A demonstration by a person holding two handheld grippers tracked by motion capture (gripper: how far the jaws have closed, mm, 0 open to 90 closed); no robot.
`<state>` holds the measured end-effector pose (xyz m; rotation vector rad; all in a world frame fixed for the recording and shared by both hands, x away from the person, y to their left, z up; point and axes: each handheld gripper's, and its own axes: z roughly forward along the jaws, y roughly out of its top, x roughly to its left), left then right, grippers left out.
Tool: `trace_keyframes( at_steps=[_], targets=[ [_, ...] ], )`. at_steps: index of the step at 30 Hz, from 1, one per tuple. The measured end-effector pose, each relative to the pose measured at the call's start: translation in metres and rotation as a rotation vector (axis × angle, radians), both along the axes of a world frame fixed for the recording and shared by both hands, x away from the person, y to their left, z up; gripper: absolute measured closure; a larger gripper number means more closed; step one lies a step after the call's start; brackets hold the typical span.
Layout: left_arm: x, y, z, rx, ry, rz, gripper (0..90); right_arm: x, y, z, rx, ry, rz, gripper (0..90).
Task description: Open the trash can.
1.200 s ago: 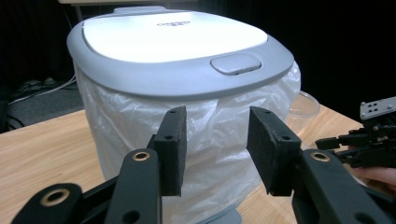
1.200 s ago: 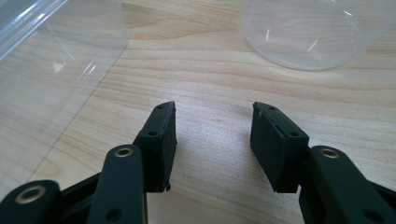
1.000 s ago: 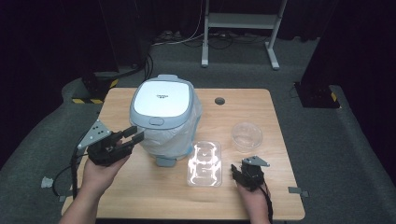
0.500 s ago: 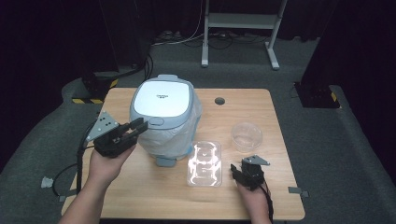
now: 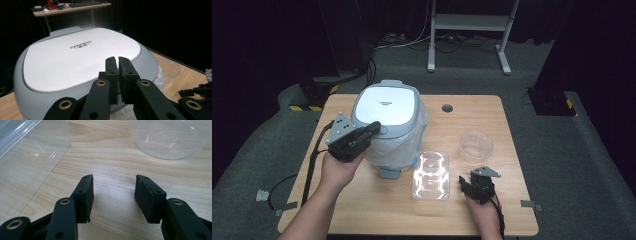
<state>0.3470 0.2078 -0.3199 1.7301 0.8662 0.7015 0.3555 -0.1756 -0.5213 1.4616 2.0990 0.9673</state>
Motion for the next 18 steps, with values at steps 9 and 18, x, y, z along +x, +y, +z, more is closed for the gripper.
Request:
trace_keyframes(
  at_steps=[9,18],
  targets=[
    [-0.002,-0.004,-0.005,0.015,-0.005,0.013,89.4,0.0,0.001,0.0,-0.008,-0.004,0.005,49.7],
    [-0.011,-0.006,-0.002,0.035,-0.004,0.001,84.7,0.0,0.001,0.0,-0.009,-0.005,0.006,49.7]
  ],
)
